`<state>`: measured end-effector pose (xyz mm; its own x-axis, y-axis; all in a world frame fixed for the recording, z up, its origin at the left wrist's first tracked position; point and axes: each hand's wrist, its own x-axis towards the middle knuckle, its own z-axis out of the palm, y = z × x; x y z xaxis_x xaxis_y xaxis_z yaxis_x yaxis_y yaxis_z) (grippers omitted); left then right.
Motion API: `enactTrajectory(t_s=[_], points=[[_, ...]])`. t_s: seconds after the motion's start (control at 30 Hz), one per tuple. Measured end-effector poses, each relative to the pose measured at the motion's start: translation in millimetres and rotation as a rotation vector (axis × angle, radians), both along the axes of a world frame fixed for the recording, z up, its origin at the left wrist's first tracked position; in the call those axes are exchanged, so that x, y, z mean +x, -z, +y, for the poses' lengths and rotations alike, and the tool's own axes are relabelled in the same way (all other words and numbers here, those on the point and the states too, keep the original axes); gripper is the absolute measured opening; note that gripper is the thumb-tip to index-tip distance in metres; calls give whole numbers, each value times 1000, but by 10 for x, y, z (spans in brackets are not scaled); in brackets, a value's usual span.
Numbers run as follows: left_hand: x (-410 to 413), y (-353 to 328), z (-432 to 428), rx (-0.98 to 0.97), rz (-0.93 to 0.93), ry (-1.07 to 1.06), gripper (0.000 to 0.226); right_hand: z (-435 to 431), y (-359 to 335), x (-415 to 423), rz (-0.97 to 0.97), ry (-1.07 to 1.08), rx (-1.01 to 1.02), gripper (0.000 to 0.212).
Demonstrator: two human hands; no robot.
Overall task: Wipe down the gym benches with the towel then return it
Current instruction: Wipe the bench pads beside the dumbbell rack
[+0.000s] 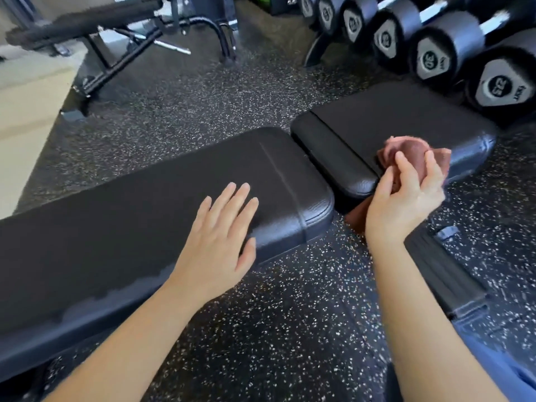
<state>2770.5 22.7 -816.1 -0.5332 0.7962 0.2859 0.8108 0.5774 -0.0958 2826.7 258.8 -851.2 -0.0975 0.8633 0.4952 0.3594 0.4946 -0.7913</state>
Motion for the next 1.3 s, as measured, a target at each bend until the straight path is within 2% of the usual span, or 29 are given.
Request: enactTrajectory(t_s=[0.1, 0.27, 0.37, 0.47, 0.6, 0.7, 0.9, 1.0, 1.07, 1.2, 1.3], points=[[-38, 17, -50, 26, -51, 105, 54, -339, -26, 37, -44, -46, 1, 25], [-65, 48, -76, 67, -110, 226, 55, -870, -183, 30, 176, -120, -82, 22], [-73, 50, -67, 124, -158, 254, 54, -1219, -125, -43, 162, -170, -171, 23], [-100, 69, -93, 167, -212, 305, 57, -1477, 42, -126, 151, -129, -212, 30], [-129, 85, -98, 168, -264, 341, 58, -1737, 180, -258, 280, -2, -298, 38], [-137, 113, -72, 144, -204, 344, 54, -1688, 168, -275, 301, -11, -278, 35], [-129, 168, -51, 105, -93, 319, 52, -1262, 93, -214, 182, -84, -136, 24], [-110, 142, -34, 82, -66, 313, 52, -1540, 224, -191, 191, -104, -14, 28], [-99, 137, -39, 71, -50, 306, 53, -1625, 266, -164, 126, -220, 87, 34], [-83, 137, -24, 48, -13, 284, 57, -1146, 192, -140, 37, -236, 232, 21], [-57, 133, -8, 51, -9, 259, 56, -906, 159, -74, 19, -334, 218, 21]])
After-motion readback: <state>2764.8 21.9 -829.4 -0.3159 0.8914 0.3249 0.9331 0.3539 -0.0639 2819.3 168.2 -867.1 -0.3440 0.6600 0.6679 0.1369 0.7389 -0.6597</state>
